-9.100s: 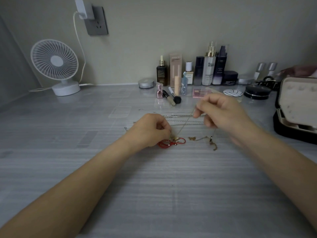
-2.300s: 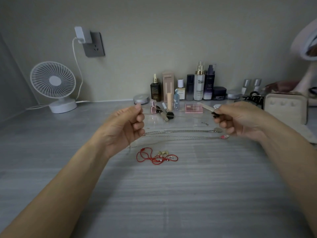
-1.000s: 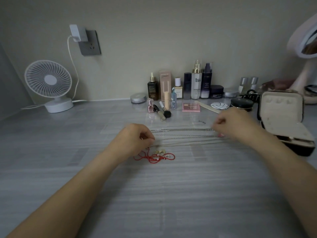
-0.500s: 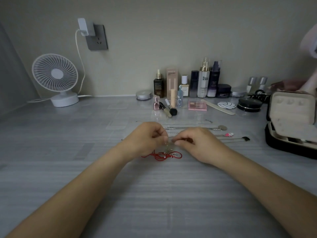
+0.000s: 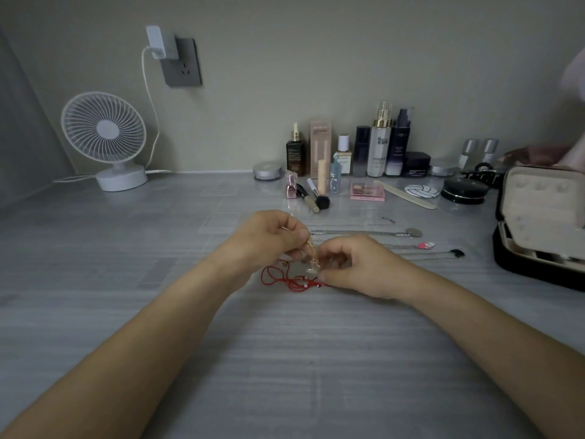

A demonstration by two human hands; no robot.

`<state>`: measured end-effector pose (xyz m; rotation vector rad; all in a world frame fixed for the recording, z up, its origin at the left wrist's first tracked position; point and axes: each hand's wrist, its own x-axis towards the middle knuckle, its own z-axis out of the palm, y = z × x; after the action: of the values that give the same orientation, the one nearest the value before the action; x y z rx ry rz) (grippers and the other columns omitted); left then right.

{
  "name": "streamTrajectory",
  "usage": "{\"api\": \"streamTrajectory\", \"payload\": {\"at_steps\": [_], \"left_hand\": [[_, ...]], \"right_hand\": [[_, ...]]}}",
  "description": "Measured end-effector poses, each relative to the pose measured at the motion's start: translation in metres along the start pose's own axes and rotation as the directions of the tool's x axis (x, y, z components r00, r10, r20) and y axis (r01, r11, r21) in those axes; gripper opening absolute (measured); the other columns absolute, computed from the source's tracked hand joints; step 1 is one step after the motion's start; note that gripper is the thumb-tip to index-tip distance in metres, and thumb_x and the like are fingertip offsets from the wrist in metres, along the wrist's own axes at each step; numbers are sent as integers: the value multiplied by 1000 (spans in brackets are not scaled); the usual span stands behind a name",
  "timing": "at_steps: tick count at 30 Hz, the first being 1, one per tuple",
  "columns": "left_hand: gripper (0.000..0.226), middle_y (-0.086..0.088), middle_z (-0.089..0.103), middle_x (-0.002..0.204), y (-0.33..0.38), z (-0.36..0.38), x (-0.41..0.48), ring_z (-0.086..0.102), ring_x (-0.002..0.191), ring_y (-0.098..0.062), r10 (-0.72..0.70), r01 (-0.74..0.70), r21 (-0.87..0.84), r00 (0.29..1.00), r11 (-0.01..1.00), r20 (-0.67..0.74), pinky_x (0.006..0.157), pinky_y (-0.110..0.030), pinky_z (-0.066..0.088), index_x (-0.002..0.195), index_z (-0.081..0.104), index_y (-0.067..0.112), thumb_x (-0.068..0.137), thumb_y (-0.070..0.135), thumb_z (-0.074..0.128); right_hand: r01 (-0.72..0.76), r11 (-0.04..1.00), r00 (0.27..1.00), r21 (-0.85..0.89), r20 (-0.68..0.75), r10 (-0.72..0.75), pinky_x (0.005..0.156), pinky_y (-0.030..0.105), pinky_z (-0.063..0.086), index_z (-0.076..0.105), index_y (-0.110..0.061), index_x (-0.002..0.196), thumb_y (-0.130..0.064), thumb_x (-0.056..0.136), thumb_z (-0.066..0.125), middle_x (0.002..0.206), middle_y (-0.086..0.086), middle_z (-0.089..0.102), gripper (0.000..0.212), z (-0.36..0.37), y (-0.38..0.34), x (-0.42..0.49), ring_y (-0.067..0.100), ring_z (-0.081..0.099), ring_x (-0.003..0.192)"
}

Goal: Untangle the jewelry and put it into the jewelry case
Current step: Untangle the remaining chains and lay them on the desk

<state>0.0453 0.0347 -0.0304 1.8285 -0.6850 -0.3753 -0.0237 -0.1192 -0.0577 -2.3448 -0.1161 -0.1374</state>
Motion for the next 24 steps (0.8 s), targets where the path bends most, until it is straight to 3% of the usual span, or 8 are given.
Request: {"api": "streamTrajectory", "payload": {"at_steps": [2,5,9,11,15,17,20,24], "left_hand": [[17,5,66,63,2,0,0,57,50,2,-3,3,-10,1000,1000,-20,44,-8,38,74,57,14,91,9,56],[17,4,69,68,1,-2,1,58,52,0,-21,21,-13,999,1000,-43,49,-15,38,75,56,16,91,12,56],[13,8,71,67,-1,-3,3,58,55,-2,-35,32,-48,998,998,-57,54,-21,36,80,55,16,92,15,54],[12,6,71,71,-1,-3,3,58,56,-3,-40,37,-57,997,998,-66,55,-23,35,81,55,16,93,16,53],[13,6,69,70,-2,-2,3,56,55,-3,-53,49,-50,996,998,-72,55,-20,36,81,55,17,93,16,53],[14,4,68,74,-5,0,4,56,58,-5,-39,39,-1,997,999,-62,51,-14,40,79,55,17,93,14,54],[9,3,65,85,-12,5,4,58,69,-9,91,-89,150,996,985,-4,66,-19,49,87,59,23,89,14,60],[14,9,67,90,-16,15,3,61,79,0,217,-243,209,966,947,141,72,-12,46,95,64,24,86,13,64]], "right_hand": [[17,998,1000,60,6,-17,65,17,45,69,-19,85,-12,78,73,72,-8,63,10,1,-1,0,1,53,63],[28,987,998,158,-63,-18,65,22,45,66,-27,68,-14,79,71,65,-5,63,17,1,0,1,3,53,61],[10,992,995,128,-103,3,66,34,45,73,-10,82,-23,86,63,84,26,67,16,-7,1,-1,26,55,66],[1,995,994,102,-109,10,69,33,46,71,-15,77,-22,89,58,78,19,67,19,-10,1,-3,26,57,67],[-31,981,994,191,-95,50,68,21,46,65,-22,75,-15,94,49,69,-9,63,25,-12,-3,-5,2,53,57],[-58,974,993,220,-91,80,62,16,44,64,-22,70,-15,94,49,65,-9,61,29,-12,-5,-6,-2,52,53],[-99,972,989,212,-89,120,57,17,41,62,-18,61,-18,92,51,57,-9,58,33,-13,-9,-8,2,49,51],[-142,968,985,207,-71,159,48,12,38,60,-15,59,-16,91,50,55,-3,57,34,-13,-10,-9,1,47,45]]}}
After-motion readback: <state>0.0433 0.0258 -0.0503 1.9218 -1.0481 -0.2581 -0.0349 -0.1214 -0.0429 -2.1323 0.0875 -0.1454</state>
